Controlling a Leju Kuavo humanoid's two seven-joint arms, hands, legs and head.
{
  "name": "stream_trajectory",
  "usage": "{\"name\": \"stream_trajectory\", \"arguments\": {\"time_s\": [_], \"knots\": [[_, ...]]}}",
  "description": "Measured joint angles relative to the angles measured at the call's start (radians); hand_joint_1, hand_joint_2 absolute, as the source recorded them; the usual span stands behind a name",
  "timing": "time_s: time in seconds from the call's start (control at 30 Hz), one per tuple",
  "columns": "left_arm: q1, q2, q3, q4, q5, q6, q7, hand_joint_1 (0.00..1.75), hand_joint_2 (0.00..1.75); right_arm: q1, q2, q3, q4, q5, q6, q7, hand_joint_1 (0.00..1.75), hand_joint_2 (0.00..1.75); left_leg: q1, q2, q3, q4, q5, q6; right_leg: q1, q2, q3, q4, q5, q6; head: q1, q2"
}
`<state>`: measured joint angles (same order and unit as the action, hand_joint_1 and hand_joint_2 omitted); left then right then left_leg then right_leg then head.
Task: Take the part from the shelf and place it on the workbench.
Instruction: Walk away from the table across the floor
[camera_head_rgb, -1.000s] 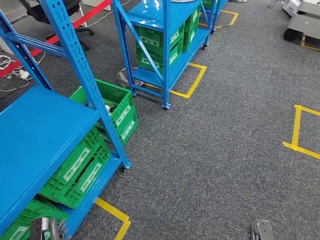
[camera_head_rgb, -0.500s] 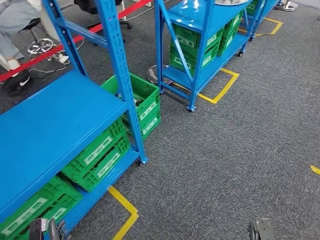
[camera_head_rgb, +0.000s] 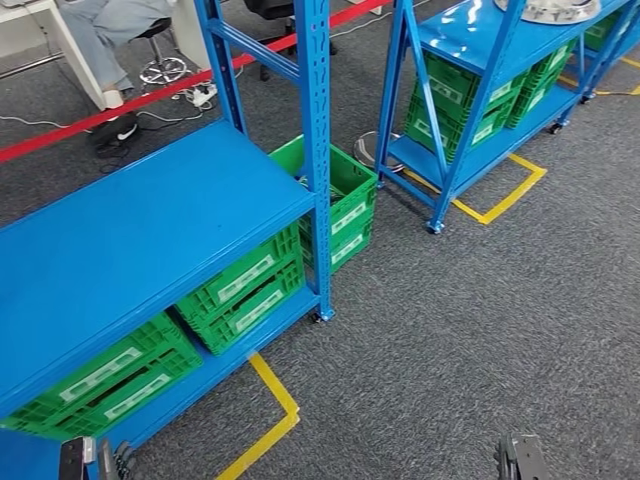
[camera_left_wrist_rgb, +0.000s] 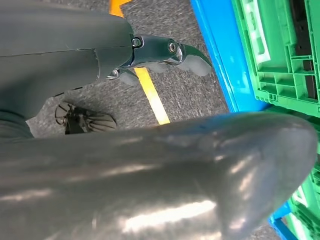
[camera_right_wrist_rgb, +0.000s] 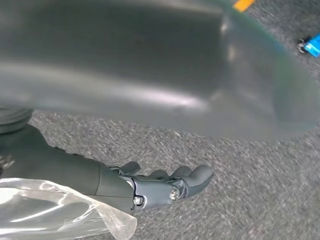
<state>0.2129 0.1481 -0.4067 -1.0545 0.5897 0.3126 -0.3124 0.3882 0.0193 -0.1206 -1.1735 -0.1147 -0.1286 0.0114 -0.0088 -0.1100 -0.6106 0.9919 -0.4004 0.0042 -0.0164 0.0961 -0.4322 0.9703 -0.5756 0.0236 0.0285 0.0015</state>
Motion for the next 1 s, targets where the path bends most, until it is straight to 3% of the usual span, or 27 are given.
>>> {"name": "stream_trajectory", "arguments": {"time_s": [0.07,0.1,0.17,0.23,0.27,0.3,0.37,0.43,0.47,0.5,0.57,0.6,0.63,0.7,0.77,0.8,0.83,0.87,0.93,1.0], "knots": [[0.003,0.000,0.000,0.002,0.000,0.000,0.000,0.00,0.00,0.000,0.000,0.003,0.000,-0.001,-0.002,-0.001,0.00,0.00,0.002,-0.013,-0.011,0.002,0.009,-0.012,0.001,-0.029,-0.015,0.000,0.010,-0.011,0.000,0.000],[0.005,-0.001,0.000,0.003,0.000,0.000,0.000,0.00,0.00,0.000,0.000,0.004,0.000,-0.001,-0.003,-0.001,0.00,0.00,0.003,0.004,-0.019,0.014,-0.006,-0.017,0.001,-0.044,-0.021,-0.001,0.015,-0.019,-0.002,0.000],[0.004,-0.001,0.000,0.004,0.000,0.000,-0.001,0.00,0.00,0.002,0.000,0.007,-0.001,-0.003,-0.004,-0.002,0.00,0.00,0.005,0.061,-0.047,0.096,-0.084,-0.027,0.001,-0.078,-0.036,-0.002,0.026,-0.034,-0.006,0.000],[0.001,-0.002,0.000,0.005,-0.001,-0.001,-0.002,0.00,0.00,0.009,-0.002,0.008,-0.001,-0.007,-0.009,-0.003,0.00,0.00,0.011,0.093,-0.081,0.229,-0.167,-0.037,0.004,-0.114,-0.051,-0.002,0.035,-0.038,-0.008,0.000],[0.000,-0.002,0.000,0.006,-0.002,-0.001,-0.002,0.00,0.00,0.011,-0.003,0.009,-0.001,-0.010,-0.011,-0.003,0.00,0.00,0.014,0.097,-0.088,0.278,-0.184,-0.040,0.004,-0.132,-0.058,-0.001,0.039,-0.037,-0.008,0.000],[0.001,-0.002,0.000,0.007,-0.002,-0.001,-0.002,0.00,0.00,0.011,-0.004,0.010,-0.001,-0.013,-0.014,-0.003,0.00,0.00,0.016,0.099,-0.078,0.293,-0.180,-0.043,0.005,-0.148,-0.064,-0.001,0.043,-0.036,-0.008,0.000],[0.002,-0.002,0.000,0.009,-0.003,-0.001,-0.003,0.00,0.00,0.009,-0.005,0.014,-0.001,-0.017,-0.016,-0.003,0.00,0.00,0.018,0.110,-0.002,0.209,-0.136,-0.044,0.005,-0.177,-0.068,0.000,0.047,-0.032,-0.008,0.000],[0.001,-0.002,0.000,0.010,-0.003,-0.001,-0.004,0.00,0.00,0.007,-0.006,0.018,-0.002,-0.018,-0.017,-0.004,0.00,0.00,0.012,0.158,0.103,0.052,-0.109,-0.035,0.007,-0.204,-0.064,0.000,0.050,-0.026,-0.008,0.000],[-0.001,-0.002,0.001,0.011,-0.003,-0.001,-0.004,0.00,0.00,0.006,-0.006,0.019,-0.002,-0.018,-0.017,-0.004,0.00,0.00,0.007,0.178,0.132,0.001,-0.106,-0.027,0.008,-0.217,-0.060,0.000,0.052,-0.022,-0.007,0.000],[-0.001,-0.001,0.001,0.011,-0.003,-0.001,-0.005,0.00,0.00,0.004,-0.006,0.021,-0.003,-0.019,-0.017,-0.004,0.00,0.00,0.002,0.192,0.145,-0.028,-0.110,-0.019,0.009,-0.229,-0.056,0.000,0.054,-0.017,-0.007,0.000],[0.001,-0.001,0.000,0.012,-0.003,-0.001,-0.005,0.00,0.00,0.001,-0.007,0.024,-0.004,-0.019,-0.018,-0.004,0.00,0.00,0.000,0.178,0.138,-0.035,-0.104,-0.003,0.010,-0.247,-0.054,-0.001,0.056,-0.005,-0.007,0.000],[0.004,-0.001,0.000,0.012,-0.003,-0.001,-0.006,0.00,0.00,-0.001,-0.008,0.027,-0.005,-0.019,-0.018,-0.004,0.00,0.00,0.002,0.168,0.134,-0.040,-0.100,0.005,0.009,-0.232,-0.059,0.005,0.050,0.001,-0.007,0.000],[0.004,-0.002,0.000,0.013,-0.003,-0.001,-0.006,0.00,0.00,-0.002,-0.009,0.029,-0.006,-0.019,-0.018,-0.005,0.00,0.00,0.005,0.157,0.131,-0.043,-0.094,0.012,0.008,-0.204,-0.070,0.026,0.034,0.007,-0.005,0.000],[0.001,-0.003,0.001,0.014,-0.003,-0.001,-0.006,0.00,0.00,0.001,-0.012,0.032,-0.008,-0.019,-0.019,-0.005,0.00,0.00,0.007,0.134,0.122,-0.045,-0.086,0.022,0.005,-0.129,-0.122,0.133,-0.027,0.013,-0.001,0.000],[-0.001,-0.004,0.001,0.015,-0.003,-0.001,-0.006,0.00,0.00,0.007,-0.016,0.032,-0.007,-0.019,-0.020,-0.005,0.00,0.00,0.005,0.108,0.115,-0.043,-0.082,0.026,0.005,-0.101,-0.185,0.266,-0.077,0.014,0.000,0.000],[-0.001,-0.004,0.001,0.015,-0.003,-0.001,-0.006,0.00,0.00,0.008,-0.016,0.033,-0.007,-0.019,-0.021,-0.005,0.00,0.00,0.004,0.094,0.113,-0.042,-0.081,0.027,0.005,-0.098,-0.201,0.296,-0.078,0.014,0.000,0.000],[0.000,-0.004,0.001,0.017,-0.003,-0.001,-0.006,0.00,0.00,0.009,-0.017,0.033,-0.007,-0.019,-0.021,-0.005,0.00,0.00,0.003,0.080,0.113,-0.039,-0.080,0.026,0.005,-0.097,-0.197,0.285,-0.057,0.012,0.000,0.000],[0.000,-0.004,0.001,0.018,-0.003,-0.001,-0.006,0.00,0.00,0.009,-0.017,0.034,-0.007,-0.019,-0.021,-0.005,0.00,0.00,0.003,0.066,0.113,-0.036,-0.081,0.025,0.005,-0.092,-0.176,0.234,-0.021,0.010,0.000,0.000],[-0.001,-0.004,0.001,0.019,-0.003,-0.001,-0.006,0.00,0.00,0.008,-0.018,0.034,-0.007,-0.019,-0.020,-0.004,0.00,0.00,0.002,0.040,0.111,-0.029,-0.083,0.021,0.003,-0.050,-0.115,0.096,0.047,0.003,0.000,0.000],[-0.004,-0.005,0.001,0.019,-0.003,-0.001,-0.006,0.00,0.00,0.009,-0.019,0.035,-0.007,-0.019,-0.021,-0.004,0.00,0.00,0.003,0.016,0.099,-0.020,-0.083,0.012,0.000,-0.008,-0.080,0.023,0.062,-0.002,-0.001,0.000]]}}
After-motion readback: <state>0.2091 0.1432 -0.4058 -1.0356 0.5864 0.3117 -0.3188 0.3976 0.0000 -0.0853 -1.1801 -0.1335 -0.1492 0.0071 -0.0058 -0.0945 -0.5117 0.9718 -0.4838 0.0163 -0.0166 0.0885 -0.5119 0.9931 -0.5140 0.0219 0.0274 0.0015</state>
